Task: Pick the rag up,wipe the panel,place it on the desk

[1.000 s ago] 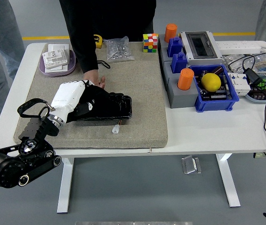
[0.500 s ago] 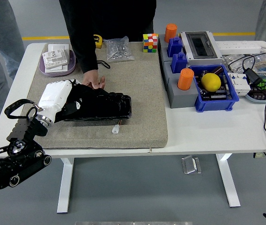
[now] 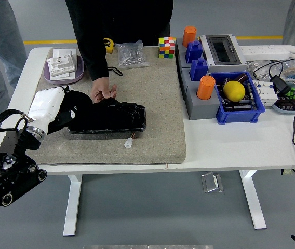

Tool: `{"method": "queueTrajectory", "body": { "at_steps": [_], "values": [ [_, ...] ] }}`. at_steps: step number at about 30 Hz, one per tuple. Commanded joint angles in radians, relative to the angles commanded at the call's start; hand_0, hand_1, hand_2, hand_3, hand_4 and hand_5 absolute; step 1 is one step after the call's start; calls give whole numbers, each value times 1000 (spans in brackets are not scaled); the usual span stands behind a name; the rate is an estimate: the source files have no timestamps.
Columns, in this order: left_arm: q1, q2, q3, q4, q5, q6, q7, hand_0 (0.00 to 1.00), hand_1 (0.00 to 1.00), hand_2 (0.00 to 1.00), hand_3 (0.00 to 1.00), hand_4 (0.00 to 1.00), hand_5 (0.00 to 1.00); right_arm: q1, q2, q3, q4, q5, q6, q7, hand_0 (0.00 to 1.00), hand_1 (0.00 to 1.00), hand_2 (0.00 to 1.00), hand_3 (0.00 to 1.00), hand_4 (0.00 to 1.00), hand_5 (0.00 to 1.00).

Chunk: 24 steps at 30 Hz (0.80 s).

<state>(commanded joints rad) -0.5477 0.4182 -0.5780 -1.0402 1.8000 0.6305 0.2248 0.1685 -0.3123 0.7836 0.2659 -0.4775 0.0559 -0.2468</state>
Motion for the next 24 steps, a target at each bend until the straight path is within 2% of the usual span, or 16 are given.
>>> {"method": "queueTrajectory", "body": {
  "at_steps": [7,14,24],
  "values": [
    [0,-6,-10,9,-2,1,-2,224,160,525,466,198,2,2,0,1,2,-1,-1,2,769,583,709,623,998,558],
    [-2,-20,26,21,-18,2,-3,226,158,524,463,195,2,0,-1,2,0,0,1,1,770,583,708,623,998,558],
    [-55,-59,99,7,-36,1,6,221,157,524,464,192,2,8,-2,-5,1,1,0,0,770,583,708,623,998,558]
  ]
}}
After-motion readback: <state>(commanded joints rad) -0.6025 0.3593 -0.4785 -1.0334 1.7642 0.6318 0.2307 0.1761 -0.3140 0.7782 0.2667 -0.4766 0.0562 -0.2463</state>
